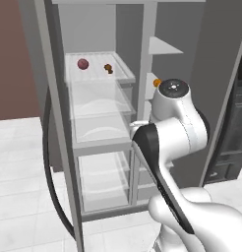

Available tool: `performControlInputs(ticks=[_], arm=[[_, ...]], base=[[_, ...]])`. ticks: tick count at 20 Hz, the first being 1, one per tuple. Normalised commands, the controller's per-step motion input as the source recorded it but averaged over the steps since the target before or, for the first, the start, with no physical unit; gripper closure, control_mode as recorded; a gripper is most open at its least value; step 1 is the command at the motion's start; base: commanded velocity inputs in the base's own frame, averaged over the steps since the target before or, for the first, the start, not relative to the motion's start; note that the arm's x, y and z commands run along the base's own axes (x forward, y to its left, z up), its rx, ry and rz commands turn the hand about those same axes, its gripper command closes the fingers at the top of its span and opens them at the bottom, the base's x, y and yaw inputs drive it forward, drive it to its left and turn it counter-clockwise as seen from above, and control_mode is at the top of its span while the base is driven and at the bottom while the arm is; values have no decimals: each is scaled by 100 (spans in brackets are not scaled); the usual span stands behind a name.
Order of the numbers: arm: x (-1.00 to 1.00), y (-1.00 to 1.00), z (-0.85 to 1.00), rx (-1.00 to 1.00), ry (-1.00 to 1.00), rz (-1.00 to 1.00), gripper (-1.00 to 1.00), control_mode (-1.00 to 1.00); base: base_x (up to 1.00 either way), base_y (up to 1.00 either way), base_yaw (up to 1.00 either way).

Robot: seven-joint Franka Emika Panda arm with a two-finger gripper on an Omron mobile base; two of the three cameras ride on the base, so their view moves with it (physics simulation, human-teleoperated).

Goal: Pick up the frozen chicken drumstick from the freezer, place it on any shelf in the fridge, and close the fridge and freezer doors when done.

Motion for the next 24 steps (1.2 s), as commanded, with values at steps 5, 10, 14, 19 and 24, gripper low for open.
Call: performControlInputs(ticks=[5, 10, 14, 19, 24], arm=[[0, 0, 0, 0, 0, 0, -100, 100], [0, 0, 0, 0, 0, 0, -100, 100], [0, 0, 0, 0, 0, 0, -100, 100], [0, 0, 0, 0, 0, 0, -100, 100], [0, 0, 0, 0, 0, 0, -100, 100]], base=[[-2, 44, -3], [-27, 25, -3], [-79, 0, -6], [-45, 0, -4], [-76, 0, -1]])
